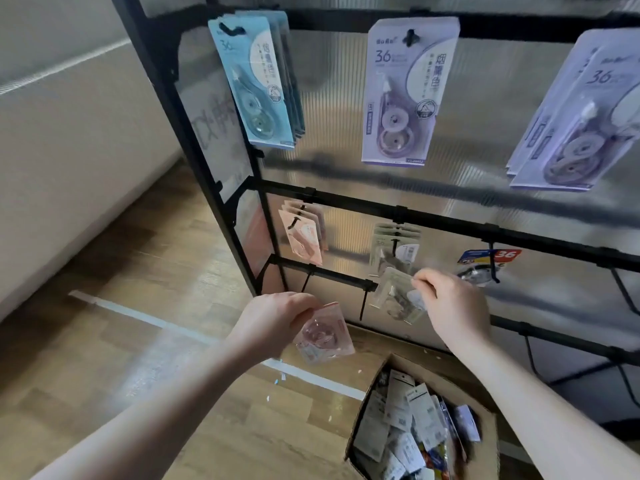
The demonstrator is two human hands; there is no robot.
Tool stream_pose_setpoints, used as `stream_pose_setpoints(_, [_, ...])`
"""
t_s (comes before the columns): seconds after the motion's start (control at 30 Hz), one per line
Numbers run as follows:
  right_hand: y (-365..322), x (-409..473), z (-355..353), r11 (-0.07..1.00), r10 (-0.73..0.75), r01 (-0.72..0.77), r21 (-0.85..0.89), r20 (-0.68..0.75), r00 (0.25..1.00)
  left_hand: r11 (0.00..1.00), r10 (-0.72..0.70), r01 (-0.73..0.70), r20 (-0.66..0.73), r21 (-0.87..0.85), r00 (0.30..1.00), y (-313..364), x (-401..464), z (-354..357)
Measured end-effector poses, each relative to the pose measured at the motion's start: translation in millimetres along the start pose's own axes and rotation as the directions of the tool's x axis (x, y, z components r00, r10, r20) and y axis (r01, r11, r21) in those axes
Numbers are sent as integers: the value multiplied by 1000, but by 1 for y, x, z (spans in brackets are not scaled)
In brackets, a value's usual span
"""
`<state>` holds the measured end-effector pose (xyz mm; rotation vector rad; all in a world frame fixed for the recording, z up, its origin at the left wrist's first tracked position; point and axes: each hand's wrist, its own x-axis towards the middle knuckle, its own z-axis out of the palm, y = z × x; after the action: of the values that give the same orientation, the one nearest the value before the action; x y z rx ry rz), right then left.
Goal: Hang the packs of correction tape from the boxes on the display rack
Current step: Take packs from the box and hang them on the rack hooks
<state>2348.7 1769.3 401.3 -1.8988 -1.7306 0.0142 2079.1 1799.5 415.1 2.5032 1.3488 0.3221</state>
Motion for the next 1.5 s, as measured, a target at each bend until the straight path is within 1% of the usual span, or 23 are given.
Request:
stream_pose_setpoints(0.2, [-2, 37, 21, 998, -60, 60, -3, -15, 998, 999, -38, 37, -68, -23, 997, -13, 12, -5])
stream_pose_setpoints(0.37, [1, 58, 35, 996, -80, 80, 25, 7, 997, 997, -79, 77, -57, -24, 995, -14, 21, -9])
stream_pose_setpoints(0.5, [6, 65, 43, 985, -161, 159, 64, 30, 986, 995, -93, 92, -91, -25, 991, -11, 34, -7])
stream_pose_setpoints(0.57, [10, 66, 46, 979, -189, 186, 85, 22, 982, 994, -107, 105, -90, -26, 990, -8, 38, -7])
stream_pose_setpoints(0.7, [17, 64, 42, 961, -248, 237, 141, 66, 967, 992, -125, 124, -84, -18, 989, -5, 44, -4])
stream_pose_setpoints(0.77, [21, 63, 40, 956, -267, 255, 146, 66, 961, 991, -134, 132, -73, -32, 988, -6, 47, -2])
stream_pose_setpoints(0.93, [33, 70, 44, 966, -239, 227, 121, 96, 966, 982, -169, 161, -81, -98, 982, -10, 52, 5])
stream_pose_setpoints(1.07, [37, 76, 49, 967, -232, 220, 127, 93, 968, 966, -228, 216, -73, -144, 971, -9, 54, 8])
stream_pose_setpoints(1.3, [46, 85, 56, 964, -257, 252, 82, 57, 965, 963, -267, 264, -68, -54, 961, -17, 52, 5])
stream_pose_setpoints(1.5, [51, 71, 55, 975, -219, 220, 15, -33, 975, 975, -223, 222, -102, -21, 969, -27, 51, -3])
